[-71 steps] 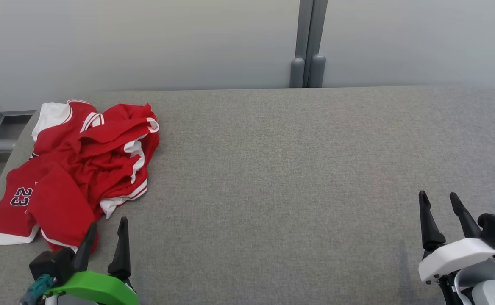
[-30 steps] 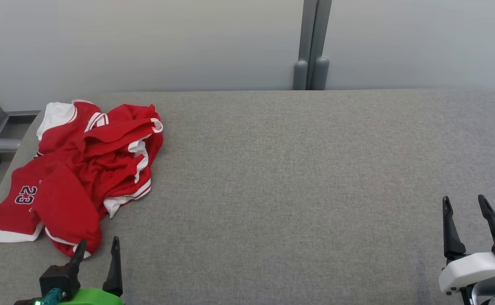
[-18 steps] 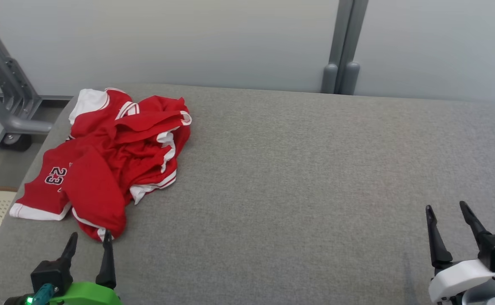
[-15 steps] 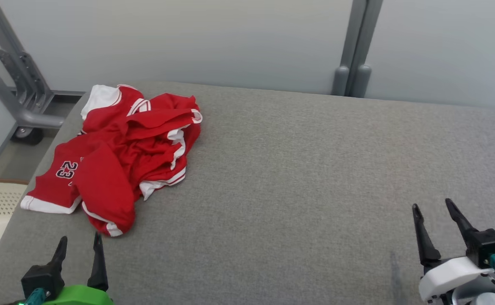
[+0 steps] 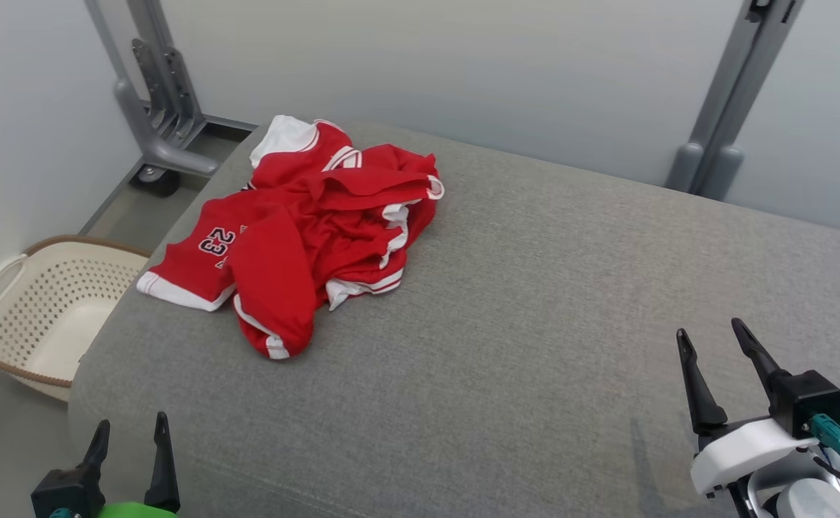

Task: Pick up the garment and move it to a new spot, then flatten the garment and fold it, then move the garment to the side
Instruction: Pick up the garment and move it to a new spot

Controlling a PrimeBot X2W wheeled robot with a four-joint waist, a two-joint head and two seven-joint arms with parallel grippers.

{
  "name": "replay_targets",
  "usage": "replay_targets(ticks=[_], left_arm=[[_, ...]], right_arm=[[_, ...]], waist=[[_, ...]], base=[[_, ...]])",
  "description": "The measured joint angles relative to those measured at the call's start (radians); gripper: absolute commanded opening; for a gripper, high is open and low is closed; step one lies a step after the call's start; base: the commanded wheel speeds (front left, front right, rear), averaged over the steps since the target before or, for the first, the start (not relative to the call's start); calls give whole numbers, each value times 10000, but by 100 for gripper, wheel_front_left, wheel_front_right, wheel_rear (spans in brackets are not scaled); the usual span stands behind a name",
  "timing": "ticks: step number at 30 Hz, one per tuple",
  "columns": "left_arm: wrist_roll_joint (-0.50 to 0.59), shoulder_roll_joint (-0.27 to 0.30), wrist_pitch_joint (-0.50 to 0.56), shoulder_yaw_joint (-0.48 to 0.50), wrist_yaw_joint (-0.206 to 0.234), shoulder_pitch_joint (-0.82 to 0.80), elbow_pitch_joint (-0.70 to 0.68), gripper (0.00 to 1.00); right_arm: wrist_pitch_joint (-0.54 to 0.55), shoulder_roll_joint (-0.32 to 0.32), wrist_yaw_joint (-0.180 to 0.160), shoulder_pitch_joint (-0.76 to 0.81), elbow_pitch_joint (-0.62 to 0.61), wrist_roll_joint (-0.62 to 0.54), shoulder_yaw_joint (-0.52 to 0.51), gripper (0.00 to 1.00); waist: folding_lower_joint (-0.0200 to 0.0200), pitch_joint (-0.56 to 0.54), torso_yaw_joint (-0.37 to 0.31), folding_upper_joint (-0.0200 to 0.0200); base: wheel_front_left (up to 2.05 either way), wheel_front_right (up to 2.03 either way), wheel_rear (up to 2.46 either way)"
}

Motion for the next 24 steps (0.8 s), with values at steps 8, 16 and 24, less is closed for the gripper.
replay_targets(ticks=[8,16,24], left_arm=[[-284,0,0,439,-90,-29,58,100],[-968,46,462,8,-936,-1398,291,100],[-1764,318,2261,-311,-1137,-3553,439,100]], right_arm=[[0,161,-65,205,21,-130,79,100],[0,29,29,195,-48,-362,297,100],[0,-219,297,35,-94,-631,571,100]], waist=[[0,-25,729,0],[0,475,635,0],[0,1421,231,0]], base=[[0,0,0],[0,0,0],[0,0,0]])
